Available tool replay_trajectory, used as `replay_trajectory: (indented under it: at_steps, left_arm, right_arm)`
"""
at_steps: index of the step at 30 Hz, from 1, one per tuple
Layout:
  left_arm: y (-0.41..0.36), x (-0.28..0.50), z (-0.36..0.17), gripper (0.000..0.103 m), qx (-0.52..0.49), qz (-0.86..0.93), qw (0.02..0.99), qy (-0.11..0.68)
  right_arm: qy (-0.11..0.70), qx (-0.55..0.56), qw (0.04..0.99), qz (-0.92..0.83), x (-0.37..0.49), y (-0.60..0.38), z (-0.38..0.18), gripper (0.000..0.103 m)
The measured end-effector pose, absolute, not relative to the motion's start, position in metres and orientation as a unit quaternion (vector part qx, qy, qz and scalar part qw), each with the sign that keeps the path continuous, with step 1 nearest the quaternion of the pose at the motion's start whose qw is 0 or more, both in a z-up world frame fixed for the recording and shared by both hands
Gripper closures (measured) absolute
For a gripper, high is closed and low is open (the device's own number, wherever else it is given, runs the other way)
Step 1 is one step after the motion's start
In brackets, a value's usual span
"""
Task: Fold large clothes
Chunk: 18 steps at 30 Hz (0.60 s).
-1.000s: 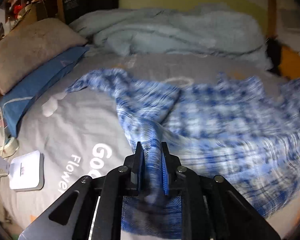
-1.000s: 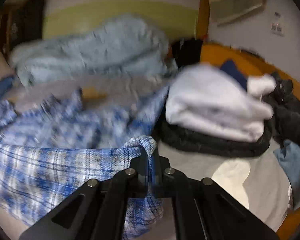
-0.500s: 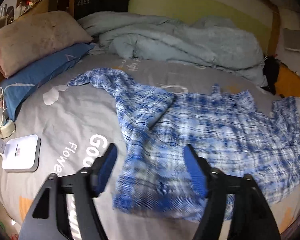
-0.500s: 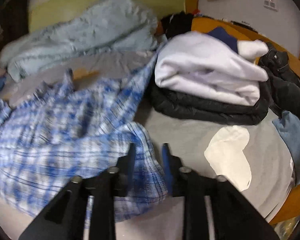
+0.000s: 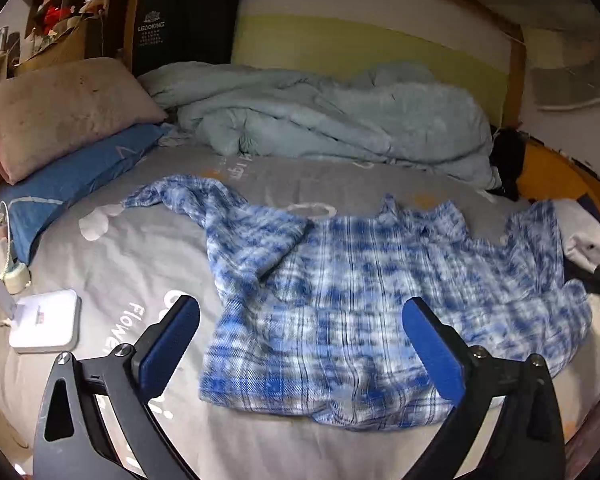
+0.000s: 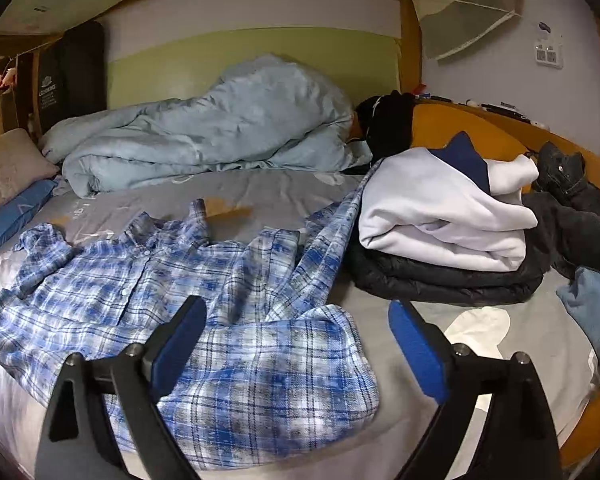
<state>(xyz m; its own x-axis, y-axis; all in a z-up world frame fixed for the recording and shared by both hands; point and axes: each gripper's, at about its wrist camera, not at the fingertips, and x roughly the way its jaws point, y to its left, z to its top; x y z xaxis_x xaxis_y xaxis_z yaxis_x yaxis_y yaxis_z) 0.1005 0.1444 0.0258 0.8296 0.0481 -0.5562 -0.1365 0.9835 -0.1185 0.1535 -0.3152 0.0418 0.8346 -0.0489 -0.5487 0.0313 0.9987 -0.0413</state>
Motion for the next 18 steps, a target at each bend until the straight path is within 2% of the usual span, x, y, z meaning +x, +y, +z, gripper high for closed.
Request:
replay_trajectory:
  at_steps: [5, 9, 13, 18]
  left_arm:
    - [0.168, 0.129, 0.062, 0.002, -0.056, 0.057, 0.957, 0.277]
    - [0.199, 0.172, 0.07, 0.003, -0.05, 0.09, 0.955, 0.279]
    - [0.233, 0.201, 0.06, 0.008, -0.084, 0.125, 0.955, 0.256]
    - [0.275, 0.252, 0.028, 0.025, -0.121, 0.137, 0.935, 0.303]
  right_arm:
    - [0.301, -0.019, 0.953, -0.007, 0.162, -0.306, 0.036, 0.011]
    - [0.316, -0.026, 0.948, 0.002, 0.17, -0.296, 0.028, 0.011]
    - [0.329, -0.038, 0.944, 0.008, 0.176, -0.285, 0.02, 0.011]
    - [0.346, -0.038, 0.937, 0.027, 0.186, -0.275, 0.01, 0.011]
